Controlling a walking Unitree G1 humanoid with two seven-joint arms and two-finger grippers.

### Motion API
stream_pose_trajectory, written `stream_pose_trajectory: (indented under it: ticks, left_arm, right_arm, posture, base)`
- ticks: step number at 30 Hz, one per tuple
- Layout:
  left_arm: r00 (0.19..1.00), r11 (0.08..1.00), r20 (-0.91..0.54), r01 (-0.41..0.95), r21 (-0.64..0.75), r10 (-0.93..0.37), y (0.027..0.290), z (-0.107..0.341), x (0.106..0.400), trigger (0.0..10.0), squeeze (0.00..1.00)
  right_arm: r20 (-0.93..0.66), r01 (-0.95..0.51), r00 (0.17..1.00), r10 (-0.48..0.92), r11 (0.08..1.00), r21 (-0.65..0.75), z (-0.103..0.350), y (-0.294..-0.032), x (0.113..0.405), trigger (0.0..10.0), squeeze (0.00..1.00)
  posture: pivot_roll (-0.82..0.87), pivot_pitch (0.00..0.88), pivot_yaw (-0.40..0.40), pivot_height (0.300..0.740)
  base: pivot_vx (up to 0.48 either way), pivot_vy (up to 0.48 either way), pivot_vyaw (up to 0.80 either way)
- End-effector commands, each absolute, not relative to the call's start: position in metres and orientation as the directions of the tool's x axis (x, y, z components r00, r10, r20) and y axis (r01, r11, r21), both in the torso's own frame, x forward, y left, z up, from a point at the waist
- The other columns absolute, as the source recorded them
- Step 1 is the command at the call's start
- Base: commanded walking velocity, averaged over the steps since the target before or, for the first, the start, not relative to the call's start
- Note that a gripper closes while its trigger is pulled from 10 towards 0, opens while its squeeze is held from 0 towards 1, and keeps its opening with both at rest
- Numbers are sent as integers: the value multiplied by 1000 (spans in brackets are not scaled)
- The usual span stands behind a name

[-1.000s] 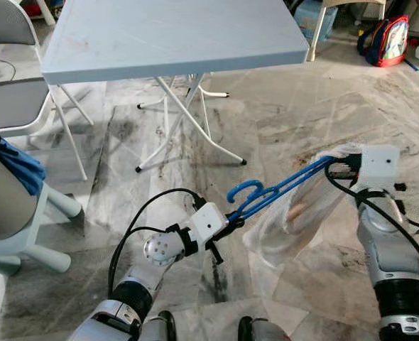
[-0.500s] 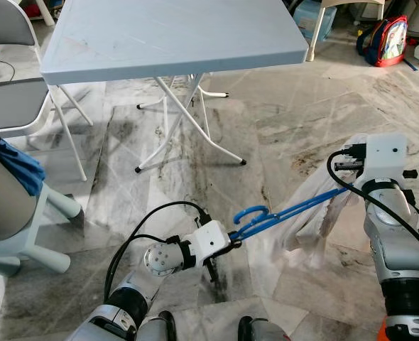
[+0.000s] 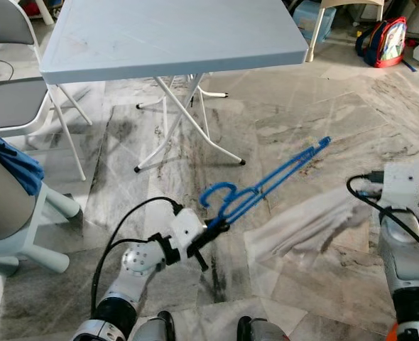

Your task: Hang hanger

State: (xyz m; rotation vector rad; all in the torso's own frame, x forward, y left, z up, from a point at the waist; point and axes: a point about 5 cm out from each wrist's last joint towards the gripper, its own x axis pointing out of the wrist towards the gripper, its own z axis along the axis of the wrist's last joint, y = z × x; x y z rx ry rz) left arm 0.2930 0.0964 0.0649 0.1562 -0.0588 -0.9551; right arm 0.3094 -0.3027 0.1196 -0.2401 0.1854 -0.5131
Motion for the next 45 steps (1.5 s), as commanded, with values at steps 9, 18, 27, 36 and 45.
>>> stream_pose_trajectory:
  ticks: [9, 18, 27, 36, 45]
  left_arm:
    - [874, 874, -32, 485, 13, -484, 115, 53, 304, 9961, 0]
    - [960, 958, -22, 281, 49, -280, 124, 56, 306, 10000, 0]
    - [990, 989, 57, 121, 88, -126, 152, 84, 314, 10000, 0]
    - [988, 988, 78, 131, 77, -137, 149, 91, 313, 10000, 0]
    - [987, 991, 106, 116, 61, -122, 150, 108, 316, 10000, 0]
  right_arm:
    - [-92, 372, 918, -385, 919, -131, 114, -270, 304, 0, 0]
    - [22, 238, 971, -237, 971, -35, 123, -229, 293, 3294, 0]
    - [209, 58, 976, -62, 998, 23, 164, -176, 287, 10000, 0]
    - [220, 4, 976, -6, 1000, 12, 166, -161, 291, 10000, 0]
    - [233, -43, 972, 43, 999, -7, 173, -153, 301, 10000, 0]
  posture:
    - [-56, 223, -20, 740]
    - [-41, 220, 2, 740]
    - [-20, 216, 29, 740]
    - [18, 169, 15, 740]
    - [56, 186, 36, 740]
  base:
    - [0, 0, 0]
    - [0, 0, 0]
    - [0, 0, 0]
    - [29, 0, 56]
    - [324, 0, 635]
